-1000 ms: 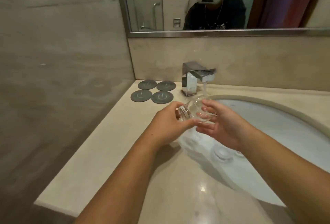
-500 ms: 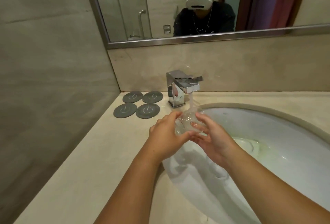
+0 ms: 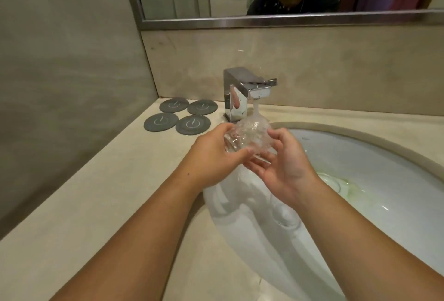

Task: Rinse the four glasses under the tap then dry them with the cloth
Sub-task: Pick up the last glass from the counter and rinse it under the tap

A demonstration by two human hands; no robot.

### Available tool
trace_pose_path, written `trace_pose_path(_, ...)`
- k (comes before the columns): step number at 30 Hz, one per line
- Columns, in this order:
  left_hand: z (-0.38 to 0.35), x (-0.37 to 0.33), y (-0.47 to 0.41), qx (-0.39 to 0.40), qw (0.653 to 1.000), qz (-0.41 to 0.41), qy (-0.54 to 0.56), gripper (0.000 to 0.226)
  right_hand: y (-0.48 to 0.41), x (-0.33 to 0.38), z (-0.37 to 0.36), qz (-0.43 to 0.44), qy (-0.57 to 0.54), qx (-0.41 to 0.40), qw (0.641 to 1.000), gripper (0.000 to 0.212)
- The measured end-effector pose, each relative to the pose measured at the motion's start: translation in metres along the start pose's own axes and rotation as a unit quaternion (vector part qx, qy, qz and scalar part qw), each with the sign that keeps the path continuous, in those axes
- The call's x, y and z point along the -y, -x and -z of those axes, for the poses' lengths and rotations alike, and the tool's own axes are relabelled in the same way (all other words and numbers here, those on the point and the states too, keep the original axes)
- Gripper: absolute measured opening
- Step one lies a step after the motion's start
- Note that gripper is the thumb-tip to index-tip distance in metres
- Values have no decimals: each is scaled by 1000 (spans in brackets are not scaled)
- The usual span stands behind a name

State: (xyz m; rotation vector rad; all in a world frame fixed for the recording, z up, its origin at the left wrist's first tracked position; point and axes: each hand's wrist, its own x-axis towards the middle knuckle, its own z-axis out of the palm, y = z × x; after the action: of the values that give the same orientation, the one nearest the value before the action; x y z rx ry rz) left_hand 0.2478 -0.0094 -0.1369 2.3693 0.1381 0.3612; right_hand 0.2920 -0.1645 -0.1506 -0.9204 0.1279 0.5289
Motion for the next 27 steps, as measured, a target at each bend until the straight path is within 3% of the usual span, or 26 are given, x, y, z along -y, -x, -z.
trace_pose_path(6,-2,0,2,-14,999,16,36,50,1,0,0,-26,18,-9,999,31)
trace_pose_path(11,-5,-1,2,-12,999,25,46,35,-1,-1,-2,-43,-17,13,999,33)
trace_pose_path(19,-3,4,0,-2,1000,-22,2,75,-1,1,-2,3,18,-17,1000,39)
trace_pose_path(24,-6,5,-2,-17,998,-58,-24,80,4,0,-5,16,10,-29,999,30)
trace_pose_path(27,-6,4,-3,-31,998,-55,-11,69,3,-1,-5,24,20,-15,999,37)
